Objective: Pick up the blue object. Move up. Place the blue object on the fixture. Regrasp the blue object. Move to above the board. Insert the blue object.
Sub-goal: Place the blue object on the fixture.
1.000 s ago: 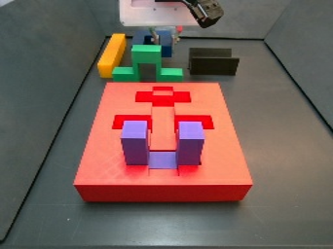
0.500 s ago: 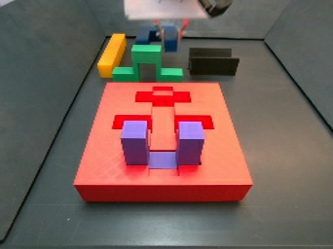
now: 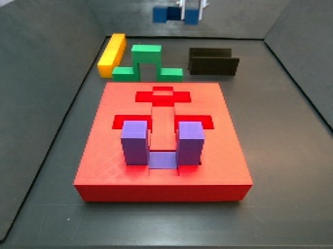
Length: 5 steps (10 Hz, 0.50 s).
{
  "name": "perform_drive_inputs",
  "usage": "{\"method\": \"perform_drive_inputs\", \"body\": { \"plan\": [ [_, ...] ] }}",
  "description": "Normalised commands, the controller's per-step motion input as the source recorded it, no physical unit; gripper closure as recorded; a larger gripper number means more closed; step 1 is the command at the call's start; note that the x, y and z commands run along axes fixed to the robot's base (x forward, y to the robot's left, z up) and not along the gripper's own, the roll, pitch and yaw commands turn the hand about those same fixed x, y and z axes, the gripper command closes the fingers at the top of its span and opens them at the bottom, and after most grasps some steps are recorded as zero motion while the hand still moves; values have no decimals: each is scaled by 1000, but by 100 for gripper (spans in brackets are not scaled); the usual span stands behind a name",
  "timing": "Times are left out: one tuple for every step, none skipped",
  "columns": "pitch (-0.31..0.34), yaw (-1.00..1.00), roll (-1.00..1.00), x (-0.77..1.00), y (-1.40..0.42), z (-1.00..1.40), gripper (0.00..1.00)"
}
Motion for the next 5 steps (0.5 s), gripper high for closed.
{"method": "perform_drive_inputs", "body": {
  "plan": [
    [0, -183, -1000, 591, 0, 237, 100],
    [-94, -163, -1000, 549, 29, 0, 100],
    [-9, -177, -1000, 654, 0, -26, 100],
    [6, -171, -897, 863, 0, -106, 100],
    [17, -157, -874, 880, 0, -117, 100]
  ]
}}
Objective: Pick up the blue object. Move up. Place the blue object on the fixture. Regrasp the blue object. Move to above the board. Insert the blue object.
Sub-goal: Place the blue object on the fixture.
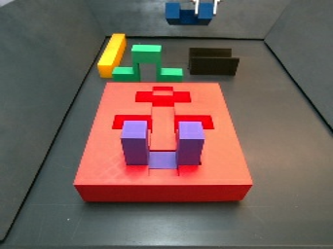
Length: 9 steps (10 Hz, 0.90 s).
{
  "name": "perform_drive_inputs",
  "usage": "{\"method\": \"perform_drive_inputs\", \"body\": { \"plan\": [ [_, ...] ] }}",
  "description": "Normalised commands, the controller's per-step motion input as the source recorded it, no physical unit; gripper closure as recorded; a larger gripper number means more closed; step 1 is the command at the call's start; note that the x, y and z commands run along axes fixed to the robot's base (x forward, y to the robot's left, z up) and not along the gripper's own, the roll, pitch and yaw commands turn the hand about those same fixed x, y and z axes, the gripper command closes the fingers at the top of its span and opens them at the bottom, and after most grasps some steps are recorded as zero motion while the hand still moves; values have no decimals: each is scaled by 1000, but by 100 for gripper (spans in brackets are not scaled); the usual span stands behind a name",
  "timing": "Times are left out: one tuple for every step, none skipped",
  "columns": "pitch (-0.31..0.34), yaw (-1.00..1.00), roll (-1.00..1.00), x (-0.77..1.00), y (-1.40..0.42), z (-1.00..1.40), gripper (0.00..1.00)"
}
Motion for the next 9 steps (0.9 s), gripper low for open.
{"method": "perform_drive_inputs", "body": {
  "plan": [
    [31, -100, -803, 894, 0, -74, 100],
    [120, -51, -677, 909, 0, -109, 100],
    [163, -51, -617, 920, 0, -163, 100],
    [171, -20, -571, 926, 0, -186, 100],
    [123, 26, -451, 603, 77, -231, 100],
    [-34, 0, -240, 6, 17, -277, 100],
    [0, 0, 0, 0, -6, -49, 100],
    [0, 20, 263, 646, 0, -137, 100],
    [0, 26, 383, 1000, 0, -131, 100]
  ]
}}
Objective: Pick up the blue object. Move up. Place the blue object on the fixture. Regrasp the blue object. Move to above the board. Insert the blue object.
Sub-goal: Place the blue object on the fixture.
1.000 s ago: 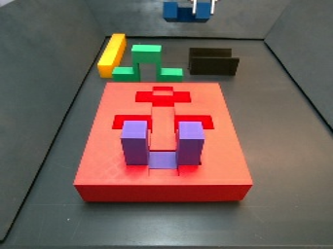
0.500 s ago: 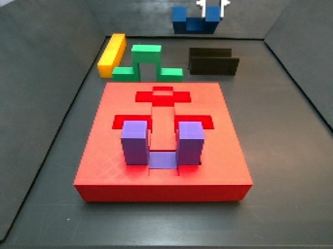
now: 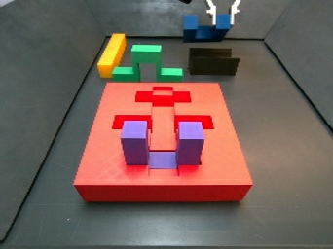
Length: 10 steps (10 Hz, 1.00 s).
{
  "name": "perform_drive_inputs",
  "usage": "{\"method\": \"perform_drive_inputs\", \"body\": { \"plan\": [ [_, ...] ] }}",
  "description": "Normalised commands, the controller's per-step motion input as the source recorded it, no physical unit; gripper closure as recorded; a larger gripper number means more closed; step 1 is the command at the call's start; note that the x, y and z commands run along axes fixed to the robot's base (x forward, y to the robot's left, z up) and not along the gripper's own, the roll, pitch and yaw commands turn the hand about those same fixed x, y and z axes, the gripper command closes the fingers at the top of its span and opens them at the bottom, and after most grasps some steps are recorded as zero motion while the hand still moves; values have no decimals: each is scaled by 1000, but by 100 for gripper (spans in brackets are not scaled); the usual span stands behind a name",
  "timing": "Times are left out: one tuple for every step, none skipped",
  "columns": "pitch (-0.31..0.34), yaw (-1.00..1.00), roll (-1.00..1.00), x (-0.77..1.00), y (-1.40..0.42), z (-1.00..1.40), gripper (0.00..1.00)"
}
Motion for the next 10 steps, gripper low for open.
{"method": "perform_drive_inputs", "body": {
  "plan": [
    [54, 6, 323, 1000, 31, -114, 100],
    [74, 3, 303, 1000, 23, -163, 100],
    [11, 26, 240, 1000, 0, -289, 100],
    [0, 66, 200, 900, 0, -391, 100],
    [-37, 71, 0, 654, 0, -380, 100],
    [-51, 100, -29, 591, 0, -380, 100],
    [0, 114, 0, 531, 0, -309, 100],
    [0, 83, 0, 394, 0, -266, 100],
    [0, 46, 34, 223, 0, -297, 100],
    [0, 0, 129, 23, 0, -320, 100]
  ]
}}
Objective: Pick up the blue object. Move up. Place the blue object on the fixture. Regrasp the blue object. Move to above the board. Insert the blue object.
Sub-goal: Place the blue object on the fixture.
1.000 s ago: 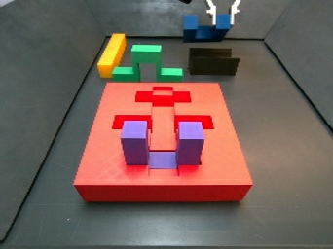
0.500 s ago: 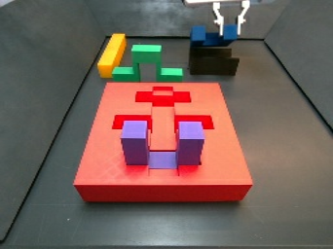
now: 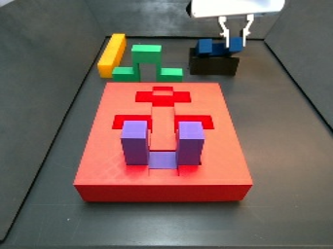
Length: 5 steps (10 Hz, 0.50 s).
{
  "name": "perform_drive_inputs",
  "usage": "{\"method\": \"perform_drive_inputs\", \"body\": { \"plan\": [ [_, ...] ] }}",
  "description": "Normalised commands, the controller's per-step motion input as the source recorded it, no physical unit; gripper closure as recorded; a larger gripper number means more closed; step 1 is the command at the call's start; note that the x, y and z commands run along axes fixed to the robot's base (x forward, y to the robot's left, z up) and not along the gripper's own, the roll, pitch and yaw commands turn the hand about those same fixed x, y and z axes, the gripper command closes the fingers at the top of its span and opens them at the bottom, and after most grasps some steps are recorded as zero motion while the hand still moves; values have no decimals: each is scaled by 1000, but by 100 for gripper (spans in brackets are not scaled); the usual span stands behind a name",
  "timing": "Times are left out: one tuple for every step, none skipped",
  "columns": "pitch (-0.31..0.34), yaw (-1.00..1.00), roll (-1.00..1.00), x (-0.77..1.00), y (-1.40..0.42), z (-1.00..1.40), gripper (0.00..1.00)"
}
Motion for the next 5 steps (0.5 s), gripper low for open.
{"method": "perform_drive_inputs", "body": {
  "plan": [
    [0, 0, 220, 0, 0, -337, 100],
    [0, 0, 257, -20, 0, -320, 100],
    [6, 0, 220, 0, 0, -91, 100],
    [0, 0, 9, 0, 0, 0, 100],
    [0, 0, 60, 0, 0, 0, 100]
  ]
}}
